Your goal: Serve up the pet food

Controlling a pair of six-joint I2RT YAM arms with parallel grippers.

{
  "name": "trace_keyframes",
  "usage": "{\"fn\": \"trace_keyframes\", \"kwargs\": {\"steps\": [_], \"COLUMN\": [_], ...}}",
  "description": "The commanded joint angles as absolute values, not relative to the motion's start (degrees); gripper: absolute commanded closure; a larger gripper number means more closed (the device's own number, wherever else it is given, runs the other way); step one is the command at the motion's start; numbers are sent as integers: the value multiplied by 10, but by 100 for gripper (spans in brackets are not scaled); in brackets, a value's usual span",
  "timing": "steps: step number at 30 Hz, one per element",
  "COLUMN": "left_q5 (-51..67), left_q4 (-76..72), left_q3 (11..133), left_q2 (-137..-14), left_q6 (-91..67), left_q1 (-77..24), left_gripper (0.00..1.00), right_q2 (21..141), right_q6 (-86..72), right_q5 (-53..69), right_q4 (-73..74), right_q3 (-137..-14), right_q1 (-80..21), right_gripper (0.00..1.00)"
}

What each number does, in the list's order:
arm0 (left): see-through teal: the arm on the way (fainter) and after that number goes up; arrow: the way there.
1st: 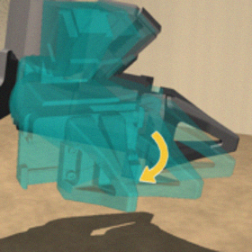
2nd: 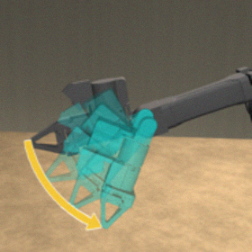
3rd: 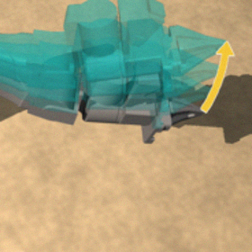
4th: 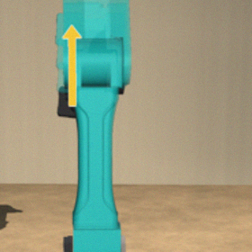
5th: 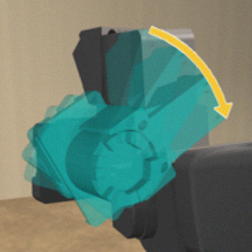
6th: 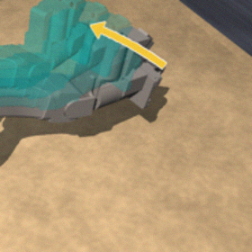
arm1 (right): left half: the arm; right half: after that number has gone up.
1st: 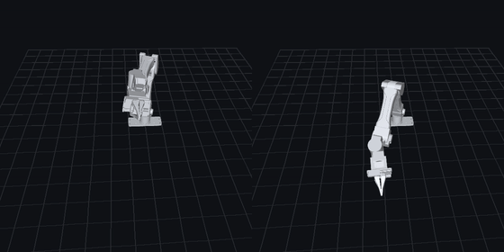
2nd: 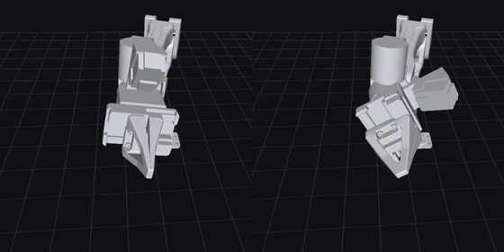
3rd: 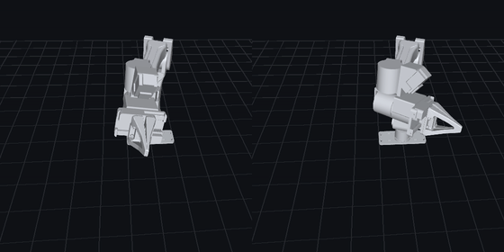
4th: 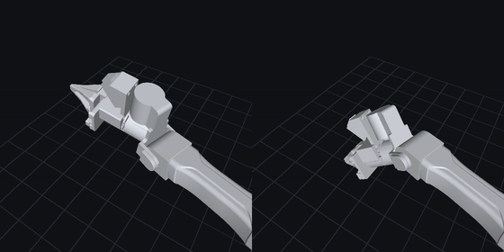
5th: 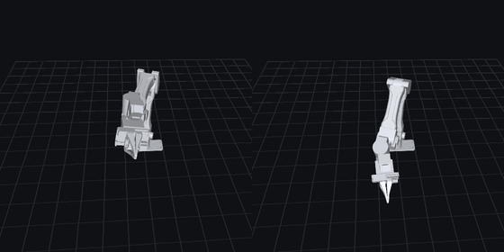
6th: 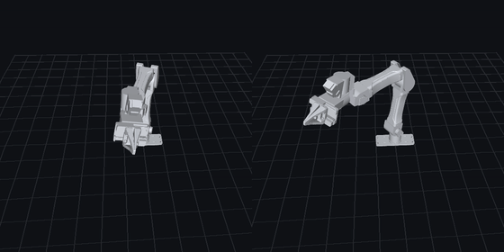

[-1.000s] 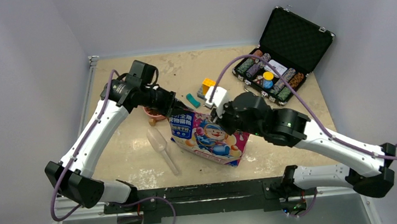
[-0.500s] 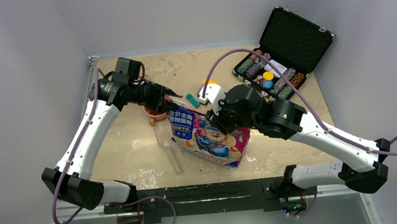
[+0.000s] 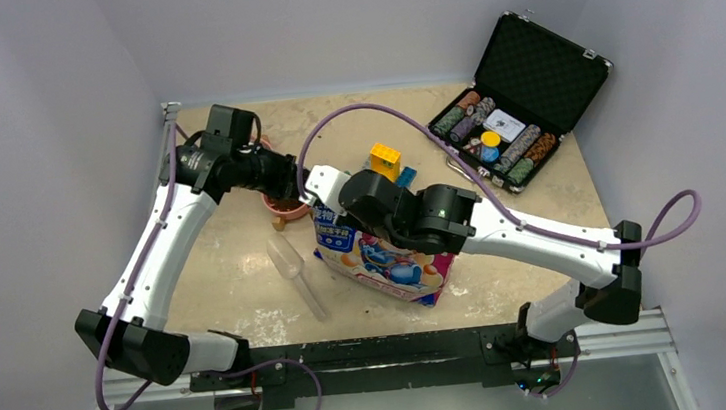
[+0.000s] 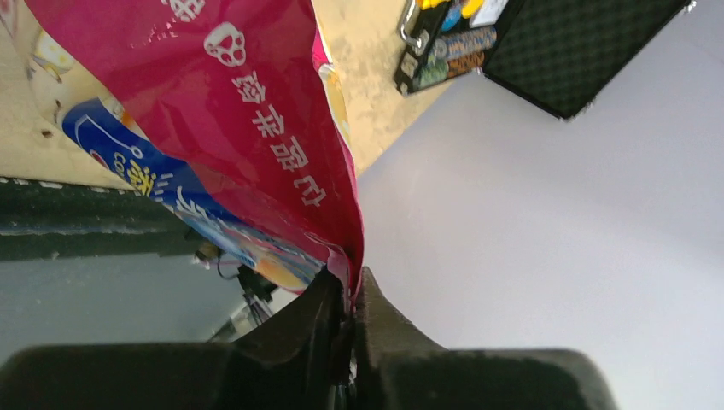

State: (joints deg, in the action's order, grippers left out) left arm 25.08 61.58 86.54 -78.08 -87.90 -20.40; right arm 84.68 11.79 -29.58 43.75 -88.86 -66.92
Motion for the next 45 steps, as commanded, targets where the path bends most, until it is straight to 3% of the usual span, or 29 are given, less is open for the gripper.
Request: {"fn": "trace_keyframes", "kwargs": {"steps": [1,6,10,16,17,19,20,21,25,27,33,38,45], "left_q5": [242,221,187,197,199,205,209,215,230,225,183,167,189], "left_q4": [579,617,700,709,707,696,685,679,670,686,734,754,752], "left_q3": [845,871,948,950,947,935,928,919,901,903,917,930,920], "left_q2": [-759,-775,-793,-789,-785,-777,-772,-769,-762,-762,-775,-781,-773], "left_q6": [-869,-863,-829,-818,-821,-828,-833,-839,-854,-858,-849,-833,-829], "left_q1": [-191,-188,-172,-153,-153,-153,-153,-153,-153,-153,-133,-102,-99], "left_gripper": [96,100,100,100,100,100,100,100,100,100,100,100,100], "right_q2": [746,656,642,625,626,623,621,621,638,645,569,445,433], "right_q6": [89,6,-12,-15,-15,-9,-4,-3,6,11,-67,-130,-150], "right_q5": [-302,-161,-174,-170,-170,-175,-176,-176,-201,-233,-318,-256,-206], "right_q4": [481,469,484,505,513,521,519,520,527,534,605,588,533], "right_q3": [-880,-789,-772,-745,-746,-744,-741,-742,-753,-764,-738,-649,-632], "right_q1": [-671,-661,-655,-650,-650,-650,-650,-650,-650,-650,-650,-638,-612], "right_gripper": [100,100,100,100,94,71,55,49,68,99,100,100,100]}}
